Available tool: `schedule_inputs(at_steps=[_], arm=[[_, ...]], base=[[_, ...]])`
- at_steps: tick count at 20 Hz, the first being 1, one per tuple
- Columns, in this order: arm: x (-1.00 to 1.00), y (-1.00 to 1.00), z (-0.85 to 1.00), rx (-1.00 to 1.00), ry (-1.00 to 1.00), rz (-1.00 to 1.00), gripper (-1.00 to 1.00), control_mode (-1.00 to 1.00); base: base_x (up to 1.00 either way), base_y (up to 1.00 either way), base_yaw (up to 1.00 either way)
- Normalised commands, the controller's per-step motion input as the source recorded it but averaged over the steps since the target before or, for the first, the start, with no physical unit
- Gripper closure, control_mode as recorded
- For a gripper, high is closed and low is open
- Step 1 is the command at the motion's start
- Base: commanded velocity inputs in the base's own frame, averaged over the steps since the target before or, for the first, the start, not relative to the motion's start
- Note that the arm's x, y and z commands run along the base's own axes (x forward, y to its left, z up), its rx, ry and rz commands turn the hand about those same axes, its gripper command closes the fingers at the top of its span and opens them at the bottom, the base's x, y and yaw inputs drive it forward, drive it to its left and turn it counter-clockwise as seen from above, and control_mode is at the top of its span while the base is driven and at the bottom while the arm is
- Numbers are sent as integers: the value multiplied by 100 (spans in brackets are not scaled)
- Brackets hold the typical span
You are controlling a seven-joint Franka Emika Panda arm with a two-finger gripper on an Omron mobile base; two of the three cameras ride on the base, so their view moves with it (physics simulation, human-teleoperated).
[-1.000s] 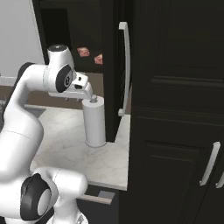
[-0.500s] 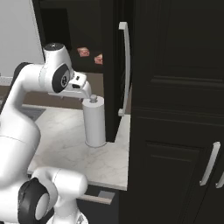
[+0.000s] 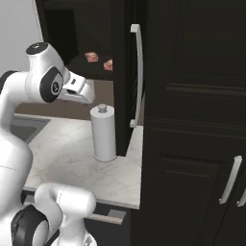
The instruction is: Locate and retrieve the bar soap and bar soap from the cabinet. Place them next to the sink.
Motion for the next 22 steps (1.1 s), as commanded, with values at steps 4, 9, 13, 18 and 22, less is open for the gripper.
schedule_inputs(at_steps=[4,9,13,18,22], arm=[[0,0,40,-5,-7,-13,-100,-100],[5,-11,35,-2,-3,-4,-100,-100],[7,-15,30,-1,-5,0,-100,-100],[27,-13,11,-2,-19,0,-100,-100],[7,-13,1,-1,-31,0,-100,-100]], base=[[0,0,0],[0,0,0],[0,0,0],[0,0,0],[0,0,0]])
